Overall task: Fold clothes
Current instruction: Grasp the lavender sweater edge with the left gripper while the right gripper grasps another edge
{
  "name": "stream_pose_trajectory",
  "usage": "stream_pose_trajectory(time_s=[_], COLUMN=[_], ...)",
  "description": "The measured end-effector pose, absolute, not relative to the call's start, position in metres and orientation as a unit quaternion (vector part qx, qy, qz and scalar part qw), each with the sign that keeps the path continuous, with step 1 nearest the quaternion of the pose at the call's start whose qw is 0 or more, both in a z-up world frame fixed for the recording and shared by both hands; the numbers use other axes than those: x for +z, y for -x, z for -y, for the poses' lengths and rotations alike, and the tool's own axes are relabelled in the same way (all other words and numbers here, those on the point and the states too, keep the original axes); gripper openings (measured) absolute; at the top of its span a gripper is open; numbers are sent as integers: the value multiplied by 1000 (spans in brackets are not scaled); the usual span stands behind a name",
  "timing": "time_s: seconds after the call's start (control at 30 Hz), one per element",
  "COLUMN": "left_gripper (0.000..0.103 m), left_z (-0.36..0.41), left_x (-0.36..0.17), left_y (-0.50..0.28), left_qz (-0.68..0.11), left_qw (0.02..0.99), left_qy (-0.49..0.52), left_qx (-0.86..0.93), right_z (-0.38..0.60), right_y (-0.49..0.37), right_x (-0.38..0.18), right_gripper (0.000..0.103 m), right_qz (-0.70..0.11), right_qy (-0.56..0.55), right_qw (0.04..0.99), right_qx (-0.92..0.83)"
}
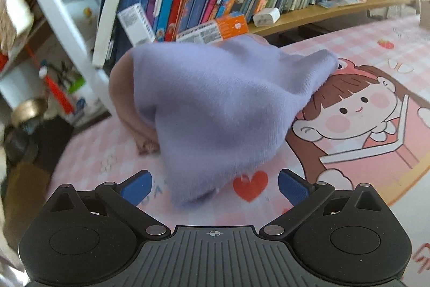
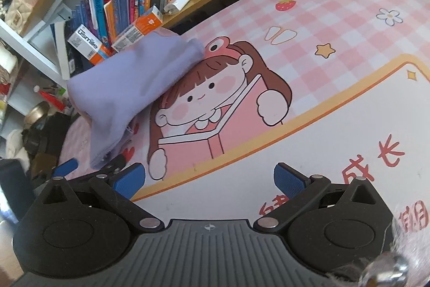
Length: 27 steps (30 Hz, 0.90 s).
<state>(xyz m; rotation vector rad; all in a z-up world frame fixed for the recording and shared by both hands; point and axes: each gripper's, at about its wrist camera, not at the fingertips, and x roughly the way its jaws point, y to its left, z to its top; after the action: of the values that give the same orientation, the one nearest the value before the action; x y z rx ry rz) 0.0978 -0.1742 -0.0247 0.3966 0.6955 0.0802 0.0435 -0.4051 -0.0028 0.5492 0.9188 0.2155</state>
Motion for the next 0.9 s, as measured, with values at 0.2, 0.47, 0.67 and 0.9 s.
stream_pose_trajectory(time_s=[0.2,0.47,0.67,0.9], left_gripper=[85,7,6,6], left_z=[182,193,208,228], left_x=[-30,-10,39,55], left_y=[-112,-95,-56,1], left_qz=[-326,-295,-246,-243], left_qw=[913,926,953,959], left_qy=[-238,-234,-178,-143], left_qx=[57,33,-3,-30], right_z=[408,426,441,441], right_y=[-40,-39,-46,-64], right_x=[-2,-9,-14,-26], right_gripper=[103,96,85,85], right_qz=[-440,-461,-440,-446], right_qy=[-284,-344,-471,-572], right_qw=[839,804,735,644], right_qx=[148,149,210,242])
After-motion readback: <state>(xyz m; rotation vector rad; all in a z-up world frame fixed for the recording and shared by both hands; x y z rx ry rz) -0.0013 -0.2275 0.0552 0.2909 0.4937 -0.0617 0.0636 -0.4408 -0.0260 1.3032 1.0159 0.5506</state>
